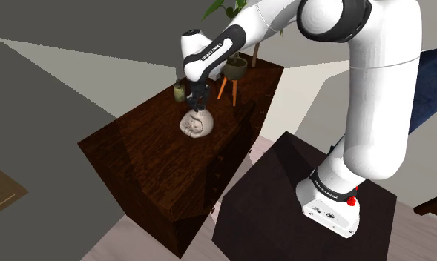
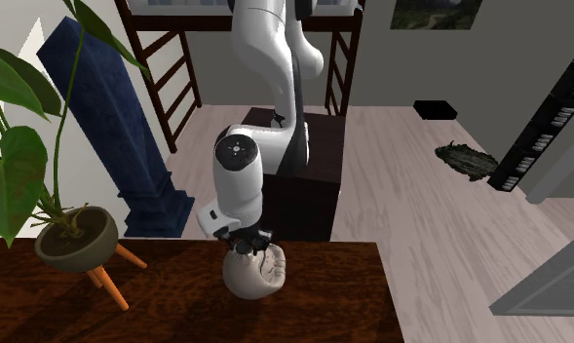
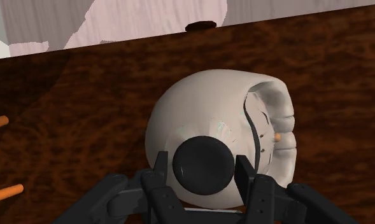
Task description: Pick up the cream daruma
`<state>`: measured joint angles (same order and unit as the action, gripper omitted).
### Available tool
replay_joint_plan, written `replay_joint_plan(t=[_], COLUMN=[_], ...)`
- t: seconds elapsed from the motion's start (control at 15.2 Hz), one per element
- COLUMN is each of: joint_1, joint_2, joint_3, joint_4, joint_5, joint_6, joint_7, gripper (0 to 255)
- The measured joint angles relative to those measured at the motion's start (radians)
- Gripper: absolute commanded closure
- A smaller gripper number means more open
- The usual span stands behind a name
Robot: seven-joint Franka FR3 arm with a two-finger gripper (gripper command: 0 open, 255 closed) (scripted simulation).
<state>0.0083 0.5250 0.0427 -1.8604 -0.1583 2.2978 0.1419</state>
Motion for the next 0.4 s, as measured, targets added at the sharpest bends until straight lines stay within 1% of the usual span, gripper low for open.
replay_joint_plan(t=[0.4], joint_1=[-0.003], joint_2=[-0.054], joint_3=[0.004], joint_4=[0.001], joint_5=[0.008], joint_6=[-0.054], joint_7=[-0.01], gripper=[255])
